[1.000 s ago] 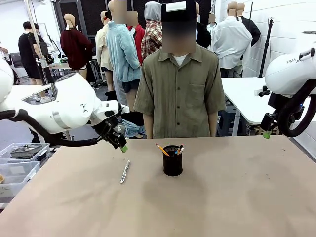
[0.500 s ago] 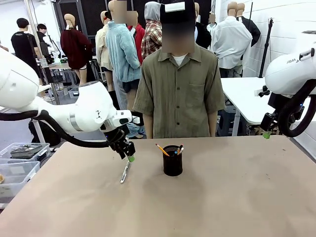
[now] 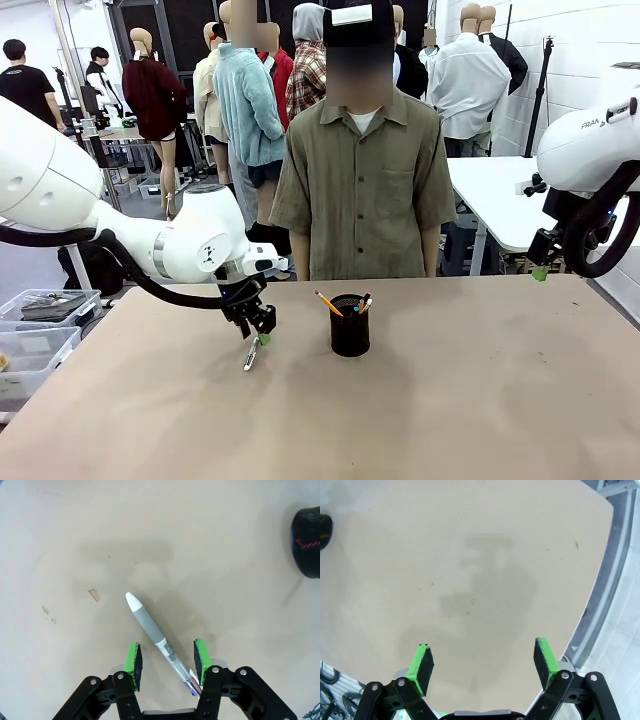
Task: Place the pens into the pen holder.
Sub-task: Pick up a writing instrument from the table and place it into the Pen holder.
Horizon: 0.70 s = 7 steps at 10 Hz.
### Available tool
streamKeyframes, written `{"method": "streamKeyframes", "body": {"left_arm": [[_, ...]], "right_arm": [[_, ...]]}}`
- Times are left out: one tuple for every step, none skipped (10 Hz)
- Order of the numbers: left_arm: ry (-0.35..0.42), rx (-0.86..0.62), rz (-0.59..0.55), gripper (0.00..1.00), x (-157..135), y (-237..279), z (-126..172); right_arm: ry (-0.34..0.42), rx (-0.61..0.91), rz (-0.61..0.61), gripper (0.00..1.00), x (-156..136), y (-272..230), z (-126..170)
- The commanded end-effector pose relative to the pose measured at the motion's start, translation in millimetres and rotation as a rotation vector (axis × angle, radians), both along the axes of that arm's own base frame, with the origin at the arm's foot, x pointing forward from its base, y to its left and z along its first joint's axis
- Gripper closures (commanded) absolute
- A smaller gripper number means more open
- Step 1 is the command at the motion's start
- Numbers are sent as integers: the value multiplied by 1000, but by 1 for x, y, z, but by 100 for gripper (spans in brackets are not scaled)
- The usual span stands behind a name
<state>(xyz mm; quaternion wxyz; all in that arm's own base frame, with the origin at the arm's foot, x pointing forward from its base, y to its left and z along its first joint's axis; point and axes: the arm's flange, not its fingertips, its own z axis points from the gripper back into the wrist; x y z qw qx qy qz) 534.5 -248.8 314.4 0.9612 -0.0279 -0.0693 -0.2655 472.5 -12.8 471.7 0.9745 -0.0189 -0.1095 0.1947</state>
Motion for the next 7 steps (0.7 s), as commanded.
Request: {"method": "streamKeyframes", "body": {"left_arm": [[0, 45, 48, 44, 6, -6, -1], [0, 47, 55, 44, 6, -5, -4], [7, 47, 60, 44, 7, -5, -7], [20, 49, 65, 44, 8, -5, -10], [38, 61, 69, 49, 9, -5, -13], [45, 68, 64, 65, 10, -4, -15], [48, 80, 66, 83, 11, -5, -16]], "right_arm": [[2, -18, 3, 0, -2, -1, -1], [2, -18, 3, 0, -2, -1, -1], [2, -18, 3, 0, -2, -1, -1], [2, -18, 3, 0, -2, -1, -1], [2, -18, 3, 0, -2, -1, -1], [2, -18, 3, 0, -2, -1, -1], [2, -18, 3, 0, -2, -1, -1]]}}
